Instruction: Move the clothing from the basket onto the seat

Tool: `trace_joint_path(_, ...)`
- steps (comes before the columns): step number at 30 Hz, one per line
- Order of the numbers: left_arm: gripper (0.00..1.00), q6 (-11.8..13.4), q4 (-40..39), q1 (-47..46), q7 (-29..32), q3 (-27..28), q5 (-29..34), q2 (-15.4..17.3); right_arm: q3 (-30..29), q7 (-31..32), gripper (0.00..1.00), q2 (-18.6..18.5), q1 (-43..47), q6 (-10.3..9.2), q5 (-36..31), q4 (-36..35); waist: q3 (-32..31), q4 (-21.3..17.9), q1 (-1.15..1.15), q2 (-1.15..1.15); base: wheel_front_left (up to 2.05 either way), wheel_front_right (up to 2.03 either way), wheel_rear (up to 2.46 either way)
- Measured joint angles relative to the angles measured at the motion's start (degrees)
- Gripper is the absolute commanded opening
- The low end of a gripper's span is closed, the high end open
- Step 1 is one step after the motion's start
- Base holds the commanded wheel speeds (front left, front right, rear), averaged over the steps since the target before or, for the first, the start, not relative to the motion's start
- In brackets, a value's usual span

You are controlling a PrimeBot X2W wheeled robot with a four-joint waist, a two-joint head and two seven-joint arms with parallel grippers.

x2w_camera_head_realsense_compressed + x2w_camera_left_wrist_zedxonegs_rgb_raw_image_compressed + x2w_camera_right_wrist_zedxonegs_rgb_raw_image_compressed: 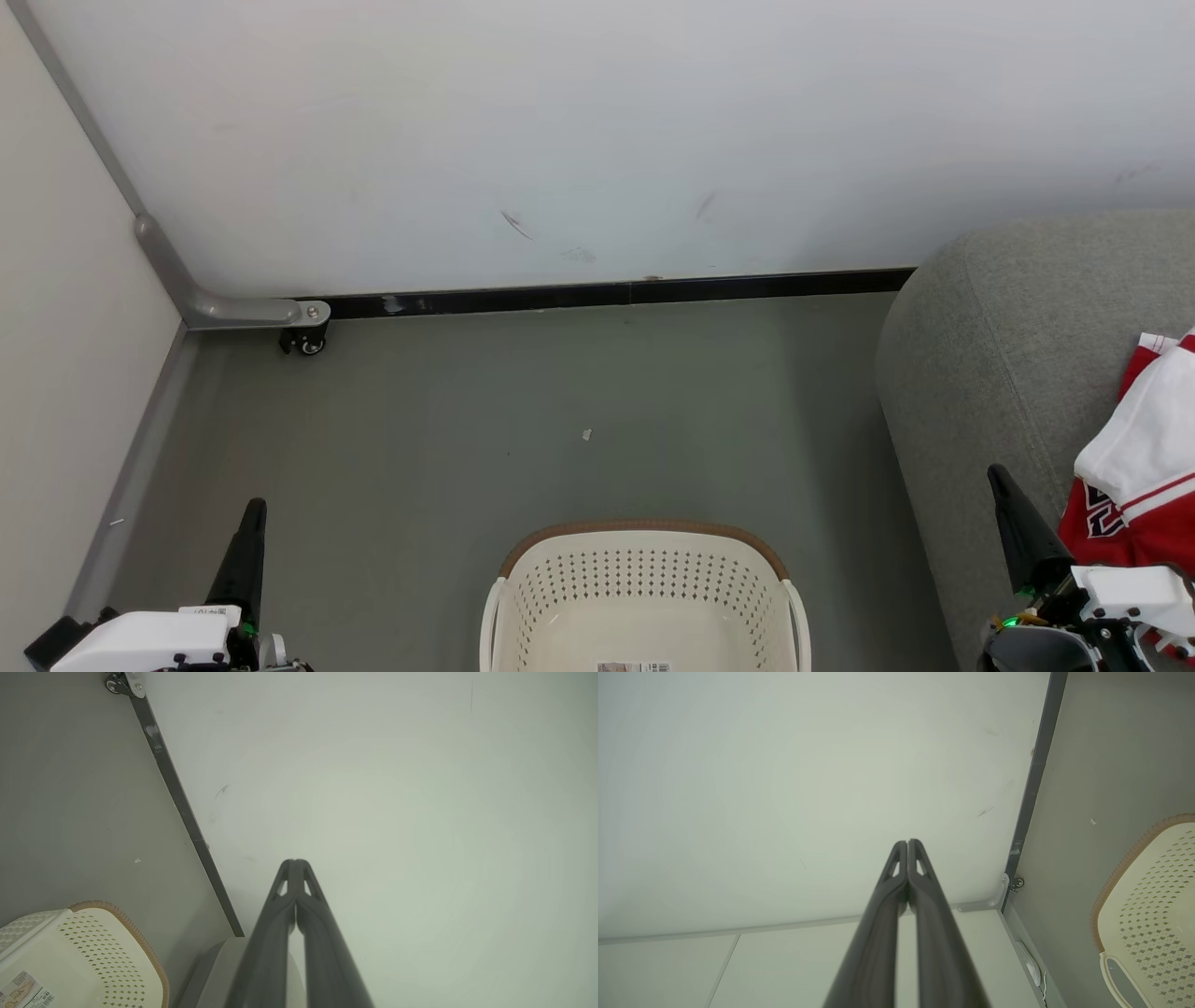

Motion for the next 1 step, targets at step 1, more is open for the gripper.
trace_joint_path(1,0.00,0.0,0.0,0.0,0.0,0.0,0.0,0.0,0.0,0.0,0.00,0.0,0.0,0.00,0.0,0.0,0.0,0.0,0.00,0.00,0.00,0.00,0.00)
